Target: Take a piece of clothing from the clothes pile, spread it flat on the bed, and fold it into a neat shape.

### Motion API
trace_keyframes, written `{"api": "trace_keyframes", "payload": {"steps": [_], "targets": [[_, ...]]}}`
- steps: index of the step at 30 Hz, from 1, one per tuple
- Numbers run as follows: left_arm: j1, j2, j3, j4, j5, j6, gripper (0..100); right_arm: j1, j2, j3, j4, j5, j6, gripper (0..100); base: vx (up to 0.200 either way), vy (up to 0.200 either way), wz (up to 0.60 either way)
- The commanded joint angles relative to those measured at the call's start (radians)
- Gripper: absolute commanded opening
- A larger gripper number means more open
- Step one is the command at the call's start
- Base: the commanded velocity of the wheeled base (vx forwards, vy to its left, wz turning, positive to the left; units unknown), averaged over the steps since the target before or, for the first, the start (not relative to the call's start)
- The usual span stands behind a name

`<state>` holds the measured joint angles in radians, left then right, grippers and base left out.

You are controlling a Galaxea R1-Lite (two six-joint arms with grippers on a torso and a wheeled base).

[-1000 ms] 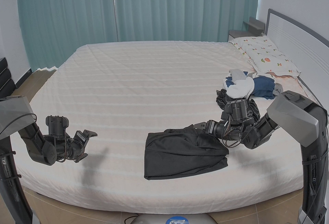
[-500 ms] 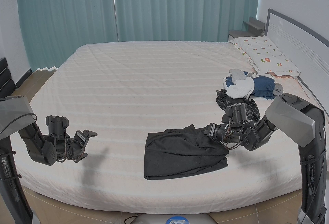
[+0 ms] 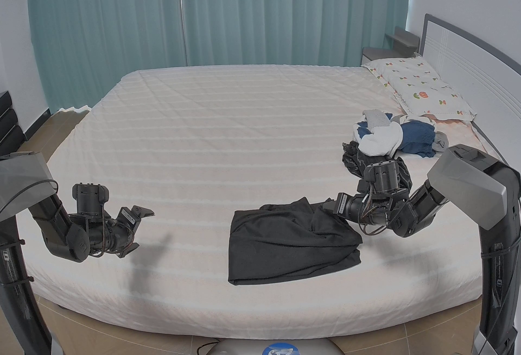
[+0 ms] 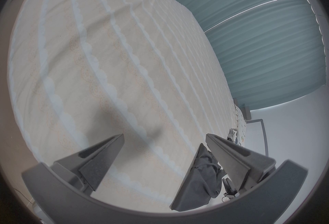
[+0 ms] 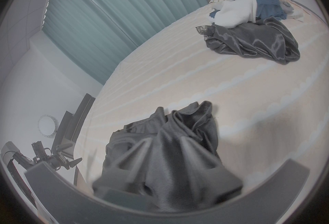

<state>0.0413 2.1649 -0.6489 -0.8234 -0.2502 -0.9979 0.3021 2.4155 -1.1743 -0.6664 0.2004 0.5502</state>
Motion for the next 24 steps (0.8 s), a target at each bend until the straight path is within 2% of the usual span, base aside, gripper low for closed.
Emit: {"api": "trace_keyframes", "payload": {"steps": [1, 4, 13, 14, 24], "targets": [[0.000, 0.001, 0.000, 0.000, 0.000, -0.001, 100, 0.012, -0.004, -0.013, -0.002, 0.001, -0.003, 100, 0.000, 0.000, 0.00], [0.000, 0.001, 0.000, 0.000, 0.000, -0.001, 100, 0.014, 0.005, -0.024, 0.004, 0.007, -0.001, 100, 0.000, 0.000, 0.00], [0.000, 0.001, 0.002, 0.000, 0.000, 0.001, 100, 0.014, 0.028, -0.005, 0.001, 0.079, 0.002, 100, 0.000, 0.000, 0.00], [0.000, 0.001, 0.002, 0.000, 0.002, 0.001, 100, 0.014, 0.028, -0.004, 0.001, 0.080, 0.002, 0, 0.000, 0.000, 0.00], [0.000, 0.001, 0.002, 0.000, 0.002, 0.001, 100, -0.009, -0.015, 0.038, -0.002, 0.080, 0.008, 0, 0.000, 0.000, 0.00]]}}
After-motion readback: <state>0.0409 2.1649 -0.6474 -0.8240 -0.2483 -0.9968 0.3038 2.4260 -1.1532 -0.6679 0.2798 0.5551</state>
